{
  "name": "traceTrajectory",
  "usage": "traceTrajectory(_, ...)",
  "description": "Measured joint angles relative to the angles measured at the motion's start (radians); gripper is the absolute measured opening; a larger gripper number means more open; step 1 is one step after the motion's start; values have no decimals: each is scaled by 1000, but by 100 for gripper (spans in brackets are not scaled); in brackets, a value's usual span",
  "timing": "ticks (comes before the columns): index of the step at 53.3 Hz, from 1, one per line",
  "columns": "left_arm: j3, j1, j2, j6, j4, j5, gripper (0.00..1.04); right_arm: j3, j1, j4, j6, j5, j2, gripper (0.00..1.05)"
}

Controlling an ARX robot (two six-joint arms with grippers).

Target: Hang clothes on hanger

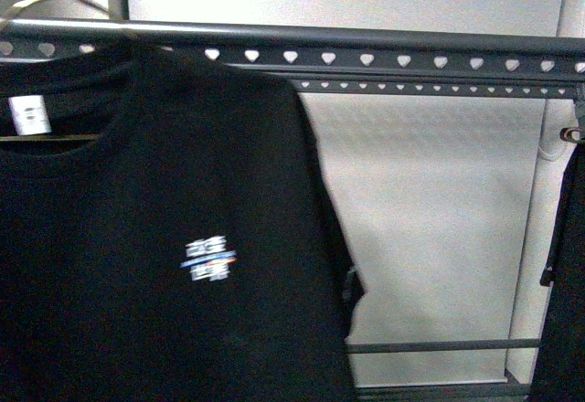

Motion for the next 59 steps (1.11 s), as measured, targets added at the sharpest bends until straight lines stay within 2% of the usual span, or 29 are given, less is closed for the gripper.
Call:
traceTrajectory(24,0,3,1,1,1,10,98,0,0,0,0,0,0,97)
traceTrajectory(26,1,44,30,7,34,129,98,0,0,0,0,0,0,97)
traceTrajectory(28,4,80,95,7,95,297,98,0,0,0,0,0,0,97)
traceTrajectory(30,9,84,159,6,150,340,98,0,0,0,0,-3,0,97)
traceTrajectory(32,19,70,229,1,209,332,98,0,0,0,0,-2,0,97)
traceTrajectory(37,104,35,475,-60,373,193,98,0,-1,0,0,0,0,97)
traceTrajectory(40,217,37,651,-135,352,55,98,0,-1,0,0,0,0,97)
traceTrajectory(46,401,43,943,-293,348,-145,98,0,-1,0,0,0,0,97)
traceTrajectory(51,558,51,1160,-407,336,-283,98,0,-1,0,0,0,0,97)
traceTrajectory(59,750,61,1378,-521,330,-438,98,0,-1,0,0,0,0,97)
